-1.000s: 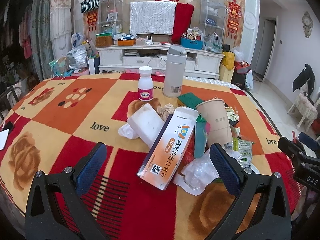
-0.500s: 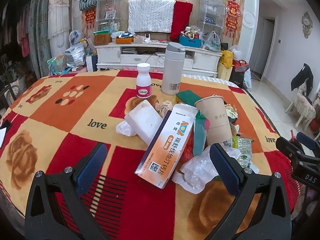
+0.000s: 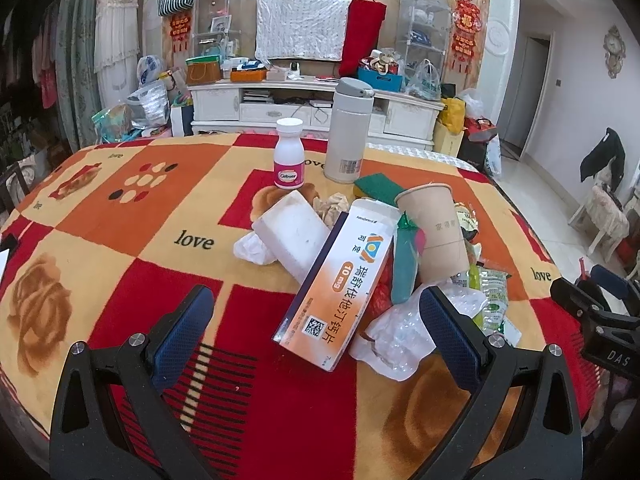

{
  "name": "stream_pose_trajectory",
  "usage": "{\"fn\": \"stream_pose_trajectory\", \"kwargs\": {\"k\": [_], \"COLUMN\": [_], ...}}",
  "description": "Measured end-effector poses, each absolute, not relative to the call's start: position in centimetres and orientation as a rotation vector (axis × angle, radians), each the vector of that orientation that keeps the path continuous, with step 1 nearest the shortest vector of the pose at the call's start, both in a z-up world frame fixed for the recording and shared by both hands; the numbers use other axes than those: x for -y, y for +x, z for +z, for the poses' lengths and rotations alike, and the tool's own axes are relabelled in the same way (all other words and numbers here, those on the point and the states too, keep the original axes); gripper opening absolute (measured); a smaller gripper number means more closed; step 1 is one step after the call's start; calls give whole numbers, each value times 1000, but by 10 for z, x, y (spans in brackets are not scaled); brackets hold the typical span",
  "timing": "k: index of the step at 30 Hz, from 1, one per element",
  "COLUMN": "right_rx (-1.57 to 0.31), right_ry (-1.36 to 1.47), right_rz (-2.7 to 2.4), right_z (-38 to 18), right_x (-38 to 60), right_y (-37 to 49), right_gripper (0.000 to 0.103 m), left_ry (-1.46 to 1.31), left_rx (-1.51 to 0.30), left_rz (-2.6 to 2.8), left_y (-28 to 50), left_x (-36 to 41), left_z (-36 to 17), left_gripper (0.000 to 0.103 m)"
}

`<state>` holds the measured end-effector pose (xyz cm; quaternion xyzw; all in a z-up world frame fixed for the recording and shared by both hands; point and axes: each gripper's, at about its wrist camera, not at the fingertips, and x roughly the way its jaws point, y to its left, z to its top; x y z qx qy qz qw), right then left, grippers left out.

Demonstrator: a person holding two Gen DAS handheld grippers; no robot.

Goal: Collect trash
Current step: 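Move both tools toward the cluttered trash on the table, then grasp the white-orange medicine box with left tool while right tool grasps the paper cup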

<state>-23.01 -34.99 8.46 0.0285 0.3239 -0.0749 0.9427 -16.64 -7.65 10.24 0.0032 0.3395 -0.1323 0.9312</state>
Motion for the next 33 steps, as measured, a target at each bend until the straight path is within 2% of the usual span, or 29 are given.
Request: {"fn": "stream_pose_trajectory", "kwargs": {"k": [18,33], "right_rx": [-775,-832], "right_ry": [115,148], "right_rz": [-107,46], "right_z": [55,54], "right_x": [372,356], "right_y": [-224,-201], "right_gripper": [103,103], "left_ry": [47,93], "left_rx": [-806,-947], "left_rz": [-338,-440], "left_y": [-142,-81], "left_x": [66,90], "left_z": [80,43], "left_gripper": [102,102]}}
